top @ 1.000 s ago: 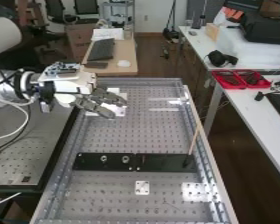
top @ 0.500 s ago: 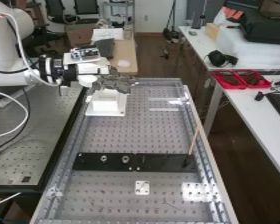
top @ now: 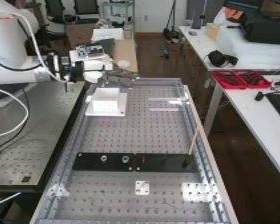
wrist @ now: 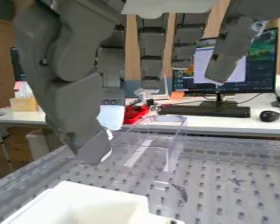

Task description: Grab the smaller nut and place it in the white container

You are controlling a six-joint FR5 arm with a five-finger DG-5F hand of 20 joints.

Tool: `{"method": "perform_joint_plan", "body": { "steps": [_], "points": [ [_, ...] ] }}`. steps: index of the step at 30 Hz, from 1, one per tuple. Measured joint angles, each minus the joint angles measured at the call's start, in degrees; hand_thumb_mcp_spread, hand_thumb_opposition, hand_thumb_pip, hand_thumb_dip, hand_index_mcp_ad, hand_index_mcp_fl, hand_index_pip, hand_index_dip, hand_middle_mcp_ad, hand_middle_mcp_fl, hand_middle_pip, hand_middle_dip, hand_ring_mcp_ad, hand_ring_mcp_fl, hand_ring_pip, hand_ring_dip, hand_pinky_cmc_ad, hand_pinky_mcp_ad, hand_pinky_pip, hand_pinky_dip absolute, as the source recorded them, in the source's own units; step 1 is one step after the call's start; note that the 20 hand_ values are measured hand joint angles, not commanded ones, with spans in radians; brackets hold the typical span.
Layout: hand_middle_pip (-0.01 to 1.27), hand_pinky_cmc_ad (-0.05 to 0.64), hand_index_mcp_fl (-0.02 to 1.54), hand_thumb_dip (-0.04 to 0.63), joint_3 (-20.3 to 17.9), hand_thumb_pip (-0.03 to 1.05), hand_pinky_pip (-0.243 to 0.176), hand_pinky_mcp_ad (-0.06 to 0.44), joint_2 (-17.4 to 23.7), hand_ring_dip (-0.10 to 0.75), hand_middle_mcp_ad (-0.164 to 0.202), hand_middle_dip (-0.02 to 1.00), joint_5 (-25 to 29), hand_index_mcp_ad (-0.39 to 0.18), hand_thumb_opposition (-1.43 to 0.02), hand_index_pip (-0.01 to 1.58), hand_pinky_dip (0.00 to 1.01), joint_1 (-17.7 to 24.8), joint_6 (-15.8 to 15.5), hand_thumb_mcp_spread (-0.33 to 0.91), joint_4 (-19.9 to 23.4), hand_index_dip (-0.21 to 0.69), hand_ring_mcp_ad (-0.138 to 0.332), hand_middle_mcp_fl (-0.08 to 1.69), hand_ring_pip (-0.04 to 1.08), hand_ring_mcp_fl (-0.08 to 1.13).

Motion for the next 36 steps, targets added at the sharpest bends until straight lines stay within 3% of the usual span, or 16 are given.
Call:
{"method": "perform_joint_plan", "body": {
  "steps": [14,36],
  "points": [
    [0.12,0.34,0.42,0.269,0.22,0.56,0.066,0.279,-2.55,0.117,0.084,0.27,-2.78,-0.117,-0.98,1.56,0.24,3.55,3.28,0.51,0.6,0.288,0.115,0.33,0.1,0.06],
    [0.12,0.34,0.42,0.265,1.39,0.56,0.066,0.278,-7.36,0.119,0.082,0.27,-2.4,-0.117,-0.98,1.53,0.24,4.26,4.39,0.51,-0.12,0.288,0.113,0.33,0.1,0.06]
  ]
}}
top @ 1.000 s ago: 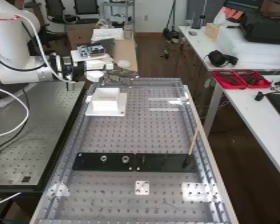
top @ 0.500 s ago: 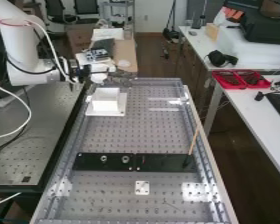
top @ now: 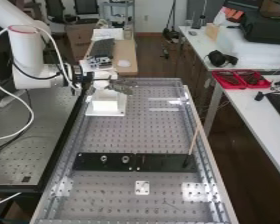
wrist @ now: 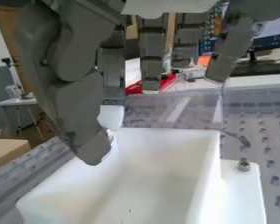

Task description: Grab the smaller nut and place it in the white container

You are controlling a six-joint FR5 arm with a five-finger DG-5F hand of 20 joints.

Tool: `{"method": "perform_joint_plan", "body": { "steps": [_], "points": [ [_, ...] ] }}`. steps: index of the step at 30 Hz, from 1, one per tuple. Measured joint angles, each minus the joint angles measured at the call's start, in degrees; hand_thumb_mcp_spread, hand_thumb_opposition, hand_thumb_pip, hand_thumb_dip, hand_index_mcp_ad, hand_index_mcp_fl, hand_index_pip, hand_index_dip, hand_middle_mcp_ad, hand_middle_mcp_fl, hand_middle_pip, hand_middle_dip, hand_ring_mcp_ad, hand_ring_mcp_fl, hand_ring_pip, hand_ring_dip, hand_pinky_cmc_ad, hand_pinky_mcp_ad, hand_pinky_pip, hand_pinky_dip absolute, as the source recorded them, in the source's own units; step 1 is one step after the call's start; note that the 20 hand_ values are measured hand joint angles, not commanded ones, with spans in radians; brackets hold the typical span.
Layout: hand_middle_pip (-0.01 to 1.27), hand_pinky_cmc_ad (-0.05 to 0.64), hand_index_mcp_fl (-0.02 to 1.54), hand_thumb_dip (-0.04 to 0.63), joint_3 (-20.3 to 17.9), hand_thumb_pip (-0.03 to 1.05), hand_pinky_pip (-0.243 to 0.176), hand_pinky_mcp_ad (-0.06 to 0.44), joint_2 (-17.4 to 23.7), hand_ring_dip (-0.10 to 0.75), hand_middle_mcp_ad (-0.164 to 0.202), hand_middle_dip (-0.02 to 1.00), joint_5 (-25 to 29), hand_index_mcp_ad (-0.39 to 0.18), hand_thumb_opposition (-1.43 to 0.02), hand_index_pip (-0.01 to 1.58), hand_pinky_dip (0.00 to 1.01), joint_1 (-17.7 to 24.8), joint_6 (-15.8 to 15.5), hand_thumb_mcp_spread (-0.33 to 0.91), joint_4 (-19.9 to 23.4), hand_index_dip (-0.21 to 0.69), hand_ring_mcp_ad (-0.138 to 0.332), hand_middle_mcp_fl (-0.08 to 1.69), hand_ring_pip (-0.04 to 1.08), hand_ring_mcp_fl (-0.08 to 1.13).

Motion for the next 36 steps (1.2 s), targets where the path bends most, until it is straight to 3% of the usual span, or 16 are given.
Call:
{"method": "perform_joint_plan", "body": {
  "steps": [3,5,7,15,22,29,33,36],
  "points": [
    [0.12,0.34,0.29,0.269,0.65,0.59,0.066,0.279,-0.17,0.119,0.082,0.27,0.17,-0.12,-0.93,1.49,0.25,-0.01,-0.37,0.51,-2.32,0.278,0.113,0.28,0.1,0.06],
    [0.11,0.34,0.1,0.269,1.34,0.66,0.066,0.279,-0.42,0.119,0.08,0.27,0.33,-0.122,-0.9,1.43,0.26,-0.13,-0.78,0.51,-4.19,0.255,0.117,0.23,0.1,0.05],
    [0.11,0.34,0.05,0.269,1.46,0.66,0.063,0.278,-0.44,0.119,0.084,0.27,0.44,-0.122,-0.88,1.36,0.28,-0.28,-0.93,0.48,-4.66,0.225,0.113,0.2,0.1,0.02],
    [0.11,0.339,0.0,0.269,1.29,0.66,0.017,0.278,1.19,0.119,0.08,0.27,1.13,-0.122,-0.87,1.27,0.35,-0.96,-1.02,0.44,-5.26,0.152,0.117,0.17,0.09,0.01],
    [0.11,0.34,0.0,0.269,1.92,0.68,-0.005,0.279,6.74,0.119,0.08,0.27,2.71,-0.122,-0.83,1.21,0.39,-2.68,-0.71,0.39,-5.96,0.101,0.117,0.15,0.1,0.01],
    [0.11,0.34,0.0,0.239,5.59,0.6,-0.044,0.288,12.54,0.119,0.082,0.27,5.24,-0.122,-0.79,0.76,0.5,-6.22,0.16,0.32,-11.68,0.049,0.117,0.15,0.12,0.01],
    [0.11,0.342,0.0,0.209,7.18,0.58,-0.059,0.291,13.47,0.119,0.082,0.27,5.77,-0.119,-0.77,0.48,0.55,-7.99,0.34,0.27,-14.05,0.051,0.127,0.15,0.14,0.0],
    [0.11,0.342,0.0,0.188,8.42,0.49,-0.058,0.309,14.06,0.119,0.082,0.27,5.8,-0.106,-0.78,0.28,0.57,-9.55,0.4,0.26,-15.63,0.051,0.143,0.12,0.13,0.0]
  ]
}}
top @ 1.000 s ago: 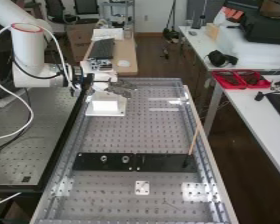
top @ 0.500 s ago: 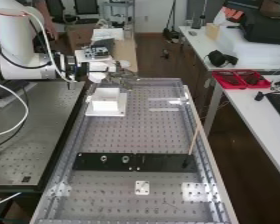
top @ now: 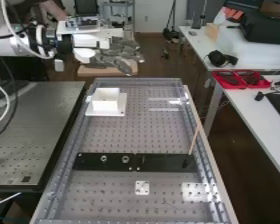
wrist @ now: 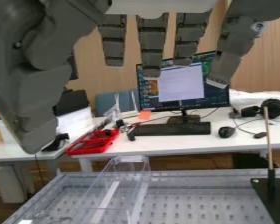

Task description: Grab the smaller nut and place it in the white container

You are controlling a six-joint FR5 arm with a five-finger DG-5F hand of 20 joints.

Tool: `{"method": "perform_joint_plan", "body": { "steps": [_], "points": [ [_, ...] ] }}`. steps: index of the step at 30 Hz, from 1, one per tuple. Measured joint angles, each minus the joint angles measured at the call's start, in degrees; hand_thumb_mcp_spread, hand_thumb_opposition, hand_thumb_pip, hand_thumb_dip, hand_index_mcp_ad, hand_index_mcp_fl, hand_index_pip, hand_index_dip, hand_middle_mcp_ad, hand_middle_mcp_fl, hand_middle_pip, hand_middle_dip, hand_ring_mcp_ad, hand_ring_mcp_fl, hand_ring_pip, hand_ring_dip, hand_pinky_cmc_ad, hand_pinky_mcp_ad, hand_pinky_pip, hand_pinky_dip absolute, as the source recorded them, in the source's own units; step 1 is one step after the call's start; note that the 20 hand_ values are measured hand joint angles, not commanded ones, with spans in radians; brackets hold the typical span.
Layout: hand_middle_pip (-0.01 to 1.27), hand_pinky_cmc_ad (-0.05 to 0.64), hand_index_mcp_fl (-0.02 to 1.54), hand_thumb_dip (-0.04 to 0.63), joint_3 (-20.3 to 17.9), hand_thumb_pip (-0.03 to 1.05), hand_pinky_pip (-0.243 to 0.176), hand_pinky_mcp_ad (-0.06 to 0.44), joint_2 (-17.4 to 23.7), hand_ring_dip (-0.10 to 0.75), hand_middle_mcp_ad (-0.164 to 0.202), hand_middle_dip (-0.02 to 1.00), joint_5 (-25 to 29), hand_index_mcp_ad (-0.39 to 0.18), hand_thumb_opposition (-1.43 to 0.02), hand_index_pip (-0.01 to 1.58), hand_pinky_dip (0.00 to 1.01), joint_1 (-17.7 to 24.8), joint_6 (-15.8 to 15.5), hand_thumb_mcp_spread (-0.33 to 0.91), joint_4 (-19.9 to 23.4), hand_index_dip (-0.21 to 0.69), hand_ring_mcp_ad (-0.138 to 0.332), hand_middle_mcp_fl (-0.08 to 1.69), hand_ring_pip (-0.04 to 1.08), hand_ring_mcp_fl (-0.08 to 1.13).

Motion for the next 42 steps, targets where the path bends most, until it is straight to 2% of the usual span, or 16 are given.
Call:
{"method": "perform_joint_plan", "body": {
  "steps": [1,3,6,8,12,23,25,27,42],
  "points": [
    [0.11,0.346,0.0,0.18,0.43,0.49,-0.063,0.316,0.24,0.119,0.086,0.27,-0.01,-0.105,-0.78,0.25,0.56,-0.5,-0.23,0.26,-0.54,0.037,0.157,0.1,0.13,0.0],
    [0.11,0.346,0.0,0.173,1.04,0.49,-0.065,0.328,0.53,0.115,0.082,0.27,-0.15,-0.108,-0.77,0.23,0.56,-1.22,-0.62,0.26,-1.52,0.028,0.152,0.1,0.13,0.0],
    [0.12,0.386,0.01,0.157,2.37,0.49,-0.075,0.328,0.91,0.115,0.082,0.27,-0.55,-0.108,-0.76,0.2,0.56,-2.69,-0.97,0.24,-3.32,0.01,0.166,0.08,0.12,0.0],
    [0.12,0.384,0.02,0.147,3.24,0.49,-0.077,0.33,1.11,0.113,0.086,0.27,-0.94,-0.108,-0.76,0.16,0.56,-3.72,-0.98,0.24,-4.12,0.009,0.171,0.08,0.12,0.0],
    [0.12,0.4,0.02,0.147,4.38,0.48,-0.091,0.33,1.34,0.113,0.082,0.27,-1.54,-0.108,-0.76,0.15,0.56,-5.04,-1.07,0.24,-4.68,0.012,0.166,0.09,0.12,0.0],
    [0.12,0.405,0.03,0.145,7.02,0.46,-0.089,0.33,0.96,0.113,0.082,0.26,-3.16,-0.105,-0.76,0.13,0.53,-6.49,-2.47,0.24,-5.43,0.009,0.173,0.08,0.1,0.01],
    [0.12,0.417,0.03,0.131,7.25,0.46,-0.089,0.33,0.78,0.11,0.082,0.26,-3.33,-0.105,-0.76,0.13,0.53,-6.55,-2.46,0.24,-5.59,0.009,0.173,0.08,0.11,0.01],
    [0.12,0.417,0.03,0.129,7.5,0.46,-0.106,0.33,0.56,0.101,0.082,0.26,-3.58,-0.105,-0.76,0.13,0.53,-6.66,-1.96,0.24,-5.79,0.009,0.173,0.08,0.1,0.01],
    [0.12,0.414,0.04,0.129,7.66,0.45,-0.106,0.33,1.03,0.103,0.082,0.26,-3.8,-0.105,-0.76,0.13,0.53,-7.36,-2.08,0.24,-6.25,0.009,0.173,0.08,0.1,0.01]
  ]
}}
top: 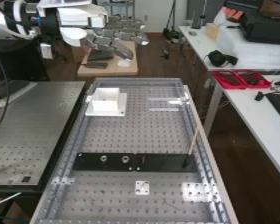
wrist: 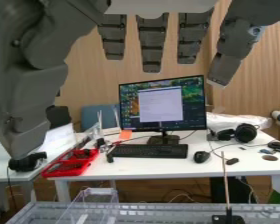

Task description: Grab the smaller nut and place it in the white container

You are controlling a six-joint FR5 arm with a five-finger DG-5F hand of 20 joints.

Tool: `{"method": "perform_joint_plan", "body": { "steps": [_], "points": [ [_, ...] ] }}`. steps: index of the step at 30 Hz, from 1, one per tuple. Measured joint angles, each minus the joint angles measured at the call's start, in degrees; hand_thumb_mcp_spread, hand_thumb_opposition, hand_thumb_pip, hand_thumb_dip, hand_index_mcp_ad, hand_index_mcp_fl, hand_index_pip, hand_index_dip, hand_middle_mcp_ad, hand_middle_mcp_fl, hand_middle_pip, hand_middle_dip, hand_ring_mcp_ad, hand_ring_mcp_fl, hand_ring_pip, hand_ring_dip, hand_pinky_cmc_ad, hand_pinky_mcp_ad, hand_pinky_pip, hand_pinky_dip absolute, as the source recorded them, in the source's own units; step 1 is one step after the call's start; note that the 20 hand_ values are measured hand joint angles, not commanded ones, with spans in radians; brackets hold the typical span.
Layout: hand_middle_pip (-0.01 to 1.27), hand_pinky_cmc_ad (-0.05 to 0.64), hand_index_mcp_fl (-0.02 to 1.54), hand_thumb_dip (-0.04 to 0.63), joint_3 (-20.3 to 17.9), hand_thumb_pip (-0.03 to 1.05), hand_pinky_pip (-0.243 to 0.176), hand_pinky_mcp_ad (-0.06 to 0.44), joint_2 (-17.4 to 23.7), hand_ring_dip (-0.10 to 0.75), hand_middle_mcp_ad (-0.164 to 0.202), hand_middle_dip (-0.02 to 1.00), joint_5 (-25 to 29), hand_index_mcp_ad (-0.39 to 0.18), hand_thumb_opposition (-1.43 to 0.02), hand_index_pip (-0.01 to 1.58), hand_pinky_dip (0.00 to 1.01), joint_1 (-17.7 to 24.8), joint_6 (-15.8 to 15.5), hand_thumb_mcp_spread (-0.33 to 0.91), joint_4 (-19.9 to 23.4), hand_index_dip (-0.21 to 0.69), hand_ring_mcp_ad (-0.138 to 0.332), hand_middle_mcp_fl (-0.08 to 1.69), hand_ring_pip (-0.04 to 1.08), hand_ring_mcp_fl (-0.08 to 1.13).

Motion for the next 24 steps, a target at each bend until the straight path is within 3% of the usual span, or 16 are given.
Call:
{"method": "perform_joint_plan", "body": {
  "steps": [24],
  "points": [
    [0.12,0.414,0.05,0.129,-0.36,0.44,-0.105,0.33,1.38,0.101,0.082,0.26,2.56,-0.089,-0.76,0.13,0.53,0.17,-1.34,0.24,-0.49,0.009,0.171,0.12,0.12,0.0]
  ]
}}
